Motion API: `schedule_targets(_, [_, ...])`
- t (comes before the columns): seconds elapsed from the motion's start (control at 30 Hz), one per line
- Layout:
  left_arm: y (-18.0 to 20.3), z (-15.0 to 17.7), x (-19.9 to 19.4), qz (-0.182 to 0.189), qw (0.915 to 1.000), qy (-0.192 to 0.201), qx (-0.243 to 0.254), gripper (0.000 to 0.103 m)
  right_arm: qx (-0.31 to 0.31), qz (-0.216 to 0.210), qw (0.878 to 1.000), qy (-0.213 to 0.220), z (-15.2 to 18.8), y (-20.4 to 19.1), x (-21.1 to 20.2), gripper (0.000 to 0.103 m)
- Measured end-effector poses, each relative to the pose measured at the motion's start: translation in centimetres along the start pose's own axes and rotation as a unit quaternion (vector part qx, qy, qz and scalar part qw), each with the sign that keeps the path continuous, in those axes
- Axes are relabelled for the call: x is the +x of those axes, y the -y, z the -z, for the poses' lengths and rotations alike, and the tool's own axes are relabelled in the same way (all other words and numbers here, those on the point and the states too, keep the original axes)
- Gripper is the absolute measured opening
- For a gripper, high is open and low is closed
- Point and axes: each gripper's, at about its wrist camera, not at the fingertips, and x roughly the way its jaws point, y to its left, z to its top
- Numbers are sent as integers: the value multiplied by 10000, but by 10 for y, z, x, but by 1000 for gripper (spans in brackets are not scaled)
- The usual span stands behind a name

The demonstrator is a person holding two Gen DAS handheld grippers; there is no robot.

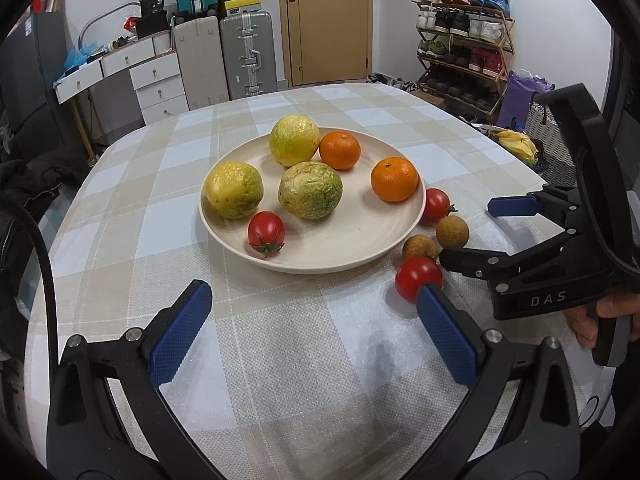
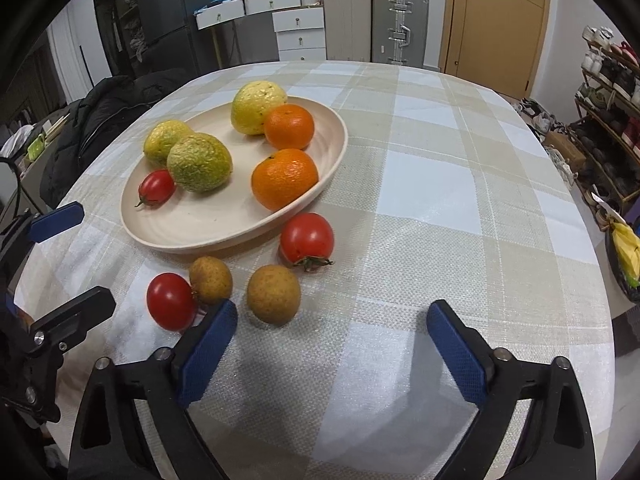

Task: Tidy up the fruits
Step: 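Grasp a brown kiwi with the right tool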

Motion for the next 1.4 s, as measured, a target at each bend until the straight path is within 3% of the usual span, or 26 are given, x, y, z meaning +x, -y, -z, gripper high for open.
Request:
schedule_targets(0.3, [0, 0, 1, 1, 10000, -50, 1, 102, -232, -140, 9996, 60, 1, -11, -9, 56])
schedule_targets(0.43, [0, 0, 2, -4, 10000, -74, 15, 102, -257, -316, 9991, 91, 2, -14, -12, 46])
schedule_targets(0.57, [0, 1, 3, 11, 10000, -95, 25, 102, -172, -580, 9981, 115, 2, -15, -14, 26])
schedule_targets(0.87, [2, 1, 7, 64, 9998, -189, 18, 102, -270, -622, 9976, 150, 3, -19, -17, 26])
schedule_targets(1.23, [24, 3, 16, 401, 9980, -417, 267, 101, -221, -653, 9965, 482, -5, -13, -42, 26])
schedule_targets(1.33, [31, 2, 20, 471, 9969, -493, 391, 97, -205, -645, 9964, 505, -6, -11, -44, 26])
schedule_targets(1.4, [35, 1, 25, 478, 9961, -596, 450, 89, -178, -654, 9964, 512, -7, -9, -45, 26])
